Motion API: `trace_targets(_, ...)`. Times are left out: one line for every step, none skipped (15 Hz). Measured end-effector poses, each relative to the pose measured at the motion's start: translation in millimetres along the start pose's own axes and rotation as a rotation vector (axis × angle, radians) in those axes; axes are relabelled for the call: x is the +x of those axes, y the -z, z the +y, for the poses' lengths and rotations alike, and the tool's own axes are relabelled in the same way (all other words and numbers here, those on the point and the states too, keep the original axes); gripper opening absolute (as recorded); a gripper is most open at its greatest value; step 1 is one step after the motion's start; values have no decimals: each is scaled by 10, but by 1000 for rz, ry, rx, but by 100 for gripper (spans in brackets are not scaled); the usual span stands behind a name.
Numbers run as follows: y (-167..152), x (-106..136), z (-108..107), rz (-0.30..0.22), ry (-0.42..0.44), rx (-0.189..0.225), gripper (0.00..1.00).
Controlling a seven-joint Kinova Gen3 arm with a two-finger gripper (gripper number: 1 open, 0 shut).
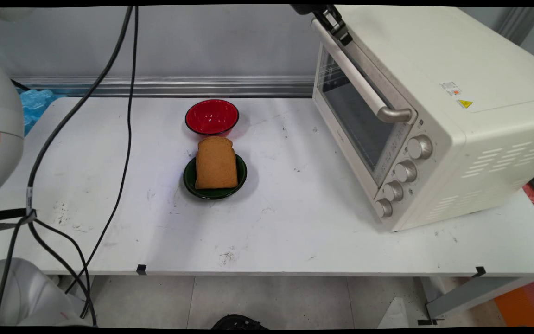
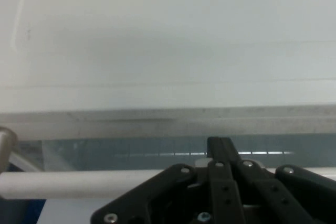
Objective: Open the oven
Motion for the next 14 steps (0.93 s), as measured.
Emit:
trace_targets(-27,-6,2,0,1,-1,0)
trace_targets(-58,-14,4,1,0,-1,0)
trace_targets(-88,-23,7,1,1,-2,0)
trace_targets(-114,-32,10,2,1,-3,0)
trace_targets(-141,-41,16,2,1,-5,0)
trace_targets(-167,-50,20,3,0,-6,0)
trace_targets(-189,-56,24,5,0,-7,0)
trace_targets(-212,-62,26,7,-1,-7,0)
trace_targets(-235,-69,28,9,-3,-8,0)
trace_targets(-253,-74,31,10,-4,-9,0)
trace_targets(-273,-81,33,11,-5,-10,0)
trace_targets(-291,-90,34,12,-6,-10,0)
trace_targets(-304,-99,35,12,-6,-10,0)
trace_targets(-319,-111,35,13,-7,-10,0)
